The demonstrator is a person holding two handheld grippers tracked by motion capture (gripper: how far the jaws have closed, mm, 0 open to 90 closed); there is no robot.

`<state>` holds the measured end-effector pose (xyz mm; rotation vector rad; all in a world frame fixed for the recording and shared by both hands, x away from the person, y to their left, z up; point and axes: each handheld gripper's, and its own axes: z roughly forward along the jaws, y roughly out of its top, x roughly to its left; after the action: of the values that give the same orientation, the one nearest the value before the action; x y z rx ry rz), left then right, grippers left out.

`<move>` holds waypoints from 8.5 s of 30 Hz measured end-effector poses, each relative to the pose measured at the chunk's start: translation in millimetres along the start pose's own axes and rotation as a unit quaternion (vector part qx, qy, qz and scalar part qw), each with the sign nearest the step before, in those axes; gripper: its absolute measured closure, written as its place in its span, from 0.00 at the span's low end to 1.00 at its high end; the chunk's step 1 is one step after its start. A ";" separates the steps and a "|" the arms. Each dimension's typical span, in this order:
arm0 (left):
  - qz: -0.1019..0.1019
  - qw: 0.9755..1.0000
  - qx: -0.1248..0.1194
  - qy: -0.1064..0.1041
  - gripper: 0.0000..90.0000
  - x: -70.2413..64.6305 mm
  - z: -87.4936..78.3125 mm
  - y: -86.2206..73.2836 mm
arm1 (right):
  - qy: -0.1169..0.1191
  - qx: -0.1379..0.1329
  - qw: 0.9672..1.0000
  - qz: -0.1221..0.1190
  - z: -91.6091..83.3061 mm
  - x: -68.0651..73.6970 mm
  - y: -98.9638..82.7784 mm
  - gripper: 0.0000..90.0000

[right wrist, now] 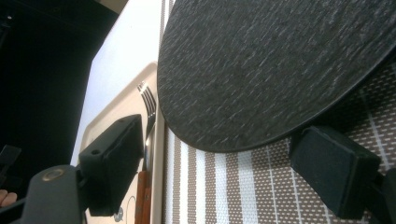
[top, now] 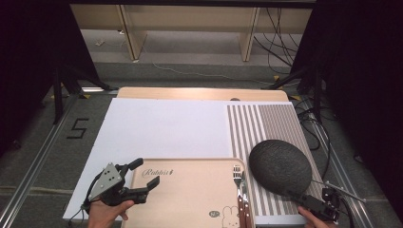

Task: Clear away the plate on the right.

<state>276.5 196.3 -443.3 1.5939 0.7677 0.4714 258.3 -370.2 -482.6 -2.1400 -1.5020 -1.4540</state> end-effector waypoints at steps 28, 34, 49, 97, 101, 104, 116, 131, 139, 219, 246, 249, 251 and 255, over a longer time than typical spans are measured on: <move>0.002 1.000 0.002 -0.005 0.18 -0.8 1.3 0.3 | -0.021 -0.024 0.997 0.073 2.9 -15.4 4.2 0.58; 0.000 1.000 0.003 -0.007 0.18 -1.3 1.8 0.4 | -0.034 -0.040 0.996 0.076 4.6 -19.8 3.8 0.68; 0.000 1.000 -0.001 -0.010 0.18 -1.2 1.8 0.5 | -0.035 -0.048 0.996 0.068 5.2 -26.1 2.2 0.79; -0.001 1.000 0.000 -0.005 0.18 -0.7 -0.4 1.5 | -0.011 -0.138 0.982 0.131 -0.4 -16.1 7.2 0.98; -0.002 1.000 0.000 -0.006 0.18 -0.8 -0.4 1.5 | -0.012 -0.148 0.979 0.142 -1.3 -16.0 6.6 0.98; -0.002 1.000 -0.001 -0.005 0.18 -0.7 -0.4 1.5 | -0.016 -0.151 0.979 0.135 -2.2 -16.9 6.4 0.98; 0.001 1.000 -0.002 -0.004 0.18 -0.1 -1.1 2.1 | -0.014 -0.161 0.973 0.164 -5.7 -16.3 5.5 0.98; -0.002 1.000 -0.003 -0.002 0.18 0.4 -1.7 2.2 | -0.002 -0.177 0.968 0.178 -11.2 -17.9 5.7 0.97; -0.002 1.000 -0.004 -0.002 0.18 0.5 -1.7 2.3 | 0.019 -0.186 0.966 0.176 -12.6 -14.8 5.8 0.97; -0.005 1.000 -0.013 0.000 0.18 3.1 -5.3 4.4 | 0.127 0.118 0.983 0.058 98.2 98.2 -89.9 0.95; -0.004 1.000 -0.011 0.000 0.18 2.8 -5.3 3.8 | 0.105 0.141 0.982 0.066 112.7 102.0 -82.6 0.96; -0.006 1.000 -0.015 -0.003 0.18 2.5 -4.1 3.4 | 0.110 0.145 0.982 0.045 112.9 101.7 -80.3 0.94; -0.006 1.000 -0.015 -0.004 0.18 2.5 -4.0 3.3 | 0.102 0.145 0.984 0.032 111.9 103.1 -78.6 0.91; -0.007 1.000 -0.015 -0.003 0.18 2.6 -4.2 3.2 | 0.093 0.130 0.987 -0.009 116.3 101.2 -77.8 0.83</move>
<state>276.1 201.0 -439.7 1.5610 0.7623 0.4658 271.7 -198.5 -494.9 -1.7934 -1.5485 -1.3375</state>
